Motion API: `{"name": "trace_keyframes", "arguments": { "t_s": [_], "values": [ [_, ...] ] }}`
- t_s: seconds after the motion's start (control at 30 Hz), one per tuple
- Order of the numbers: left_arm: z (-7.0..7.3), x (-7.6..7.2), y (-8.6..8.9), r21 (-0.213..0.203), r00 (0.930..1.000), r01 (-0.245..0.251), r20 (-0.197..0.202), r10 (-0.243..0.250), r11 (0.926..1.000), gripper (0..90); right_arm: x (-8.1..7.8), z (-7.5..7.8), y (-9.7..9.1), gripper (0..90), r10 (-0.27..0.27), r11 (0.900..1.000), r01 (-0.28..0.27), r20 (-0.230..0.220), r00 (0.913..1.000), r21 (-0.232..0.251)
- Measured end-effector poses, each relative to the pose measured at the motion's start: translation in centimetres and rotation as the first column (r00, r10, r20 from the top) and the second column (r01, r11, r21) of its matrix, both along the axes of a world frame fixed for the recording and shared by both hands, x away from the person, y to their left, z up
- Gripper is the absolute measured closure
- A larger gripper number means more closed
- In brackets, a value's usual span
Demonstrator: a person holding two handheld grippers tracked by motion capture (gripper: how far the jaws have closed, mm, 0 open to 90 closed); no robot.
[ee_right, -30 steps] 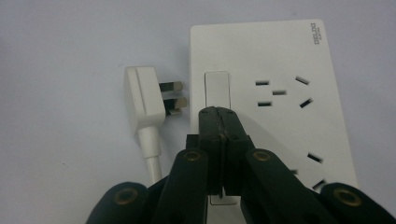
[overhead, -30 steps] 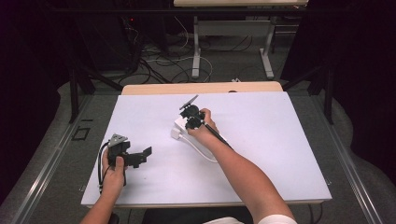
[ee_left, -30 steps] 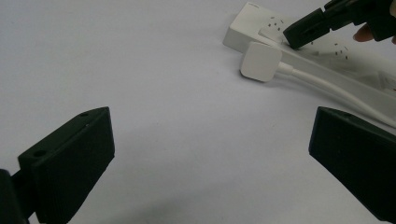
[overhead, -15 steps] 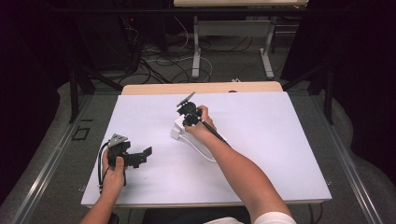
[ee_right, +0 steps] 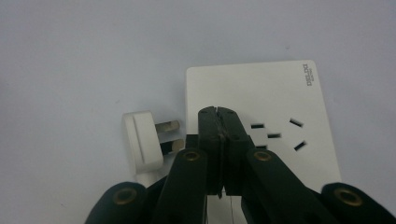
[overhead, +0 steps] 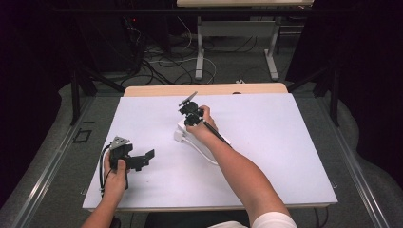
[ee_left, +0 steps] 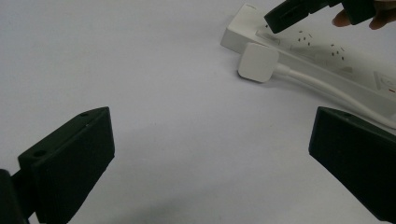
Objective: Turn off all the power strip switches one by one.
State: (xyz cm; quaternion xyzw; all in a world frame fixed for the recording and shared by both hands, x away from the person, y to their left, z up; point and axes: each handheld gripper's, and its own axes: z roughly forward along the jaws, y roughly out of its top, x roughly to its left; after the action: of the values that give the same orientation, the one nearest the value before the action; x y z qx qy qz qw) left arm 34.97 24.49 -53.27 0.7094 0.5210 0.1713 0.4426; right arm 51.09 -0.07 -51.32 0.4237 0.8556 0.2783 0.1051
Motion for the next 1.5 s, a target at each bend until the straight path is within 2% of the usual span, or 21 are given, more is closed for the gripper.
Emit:
{"name": "trace_keyframes", "arguments": {
  "t_s": [0.03, 0.07, 0.13, 0.2, 0.4, 0.53, 0.83, 0.93, 0.97, 1.2, 1.23, 1.27, 1.33, 1.43, 1.5],
  "values": [
    [0.0, 0.0, 0.0, -0.001, 1.0000, 0.000, 0.000, 0.000, 1.0000, 0.3, 0.2, -0.1, 0.0, 90.0, 0.016, 0.9999, -0.016, 0.016, 0.9997, 0.001],
    [0.0, 0.0, 0.0, 0.000, 1.0000, 0.000, -0.001, 0.000, 1.0000, 0.3, 0.2, -0.1, 0.1, 90.0, -0.001, 1.0000, 0.001, 0.008, 1.0000, 0.000],
    [0.0, 0.0, 0.0, 0.000, 1.0000, 0.001, -0.001, -0.001, 1.0000, 0.3, 0.4, -0.2, 0.1, 90.0, 0.018, 0.9998, -0.018, 0.016, 0.9997, -0.002],
    [0.0, 0.0, 0.0, -0.002, 1.0000, 0.002, 0.000, -0.002, 1.0000, 0.3, 0.4, -0.2, 0.3, 90.0, -0.003, 1.0000, 0.003, 0.009, 1.0000, -0.003],
    [0.0, 0.0, 0.0, 0.001, 0.9999, 0.009, -0.006, -0.009, 1.0000, 0.3, 0.5, -0.6, 0.5, 89.5, -0.003, 1.0000, 0.003, 0.010, 1.0000, -0.003],
    [0.0, 0.0, -0.1, 0.000, 1.0000, 0.004, -0.002, -0.004, 1.0000, 0.3, 0.5, -0.7, 0.5, 89.4, -0.003, 0.9999, 0.002, 0.007, 1.0000, 0.014],
    [0.0, 0.0, -0.1, 0.001, 1.0000, 0.006, -0.002, -0.006, 1.0000, 0.3, 0.6, -0.8, 0.5, 90.0, -0.012, 0.9998, 0.011, 0.023, 0.9997, 0.017],
    [0.0, 0.0, -0.1, 0.002, 1.0000, 0.006, -0.003, -0.006, 1.0000, 0.3, 0.7, -0.8, 0.4, 90.0, 0.005, 0.9998, -0.005, 0.030, 0.9995, 0.017],
    [0.0, 0.0, -0.1, 0.002, 1.0000, 0.007, -0.003, -0.007, 1.0000, 0.3, 0.7, -0.8, 0.4, 90.0, -0.009, 0.9997, 0.008, 0.022, 0.9997, 0.023],
    [-0.1, 0.0, -0.2, 0.006, 1.0000, 0.008, -0.005, -0.008, 1.0000, 0.3, 0.5, -0.8, 0.4, 90.0, -0.014, 0.9996, 0.014, 0.015, 0.9998, 0.024],
    [-0.1, 0.1, -0.2, 0.005, 1.0000, 0.008, -0.005, -0.008, 1.0000, 0.3, 0.5, -0.4, 0.3, 90.0, -0.004, 0.9997, 0.004, -0.013, 0.9999, -0.024],
    [-0.1, 0.1, -0.2, 0.004, 1.0000, 0.009, -0.004, -0.009, 1.0000, 0.3, 0.5, -0.4, 0.2, 90.0, 0.000, 0.9997, -0.001, -0.013, 0.9999, -0.026],
    [-0.1, 0.1, -0.2, 0.005, 0.9999, 0.009, -0.006, -0.009, 0.9999, 0.3, 0.6, -1.2, 0.4, 90.0, -0.014, 0.9988, 0.012, 0.046, 0.9988, 0.048],
    [-0.1, 0.0, -0.2, 0.006, 0.9999, 0.011, -0.005, -0.011, 0.9999, 0.3, 0.6, -1.1, 0.4, 90.0, -0.023, 0.9987, 0.022, 0.022, 0.9995, 0.045],
    [-0.1, 0.0, -0.2, 0.008, 0.9999, 0.011, -0.007, -0.011, 0.9999, 0.3, 0.6, -1.1, 0.3, 90.0, -0.017, 0.9993, 0.016, 0.025, 0.9995, 0.034]
  ]
}}
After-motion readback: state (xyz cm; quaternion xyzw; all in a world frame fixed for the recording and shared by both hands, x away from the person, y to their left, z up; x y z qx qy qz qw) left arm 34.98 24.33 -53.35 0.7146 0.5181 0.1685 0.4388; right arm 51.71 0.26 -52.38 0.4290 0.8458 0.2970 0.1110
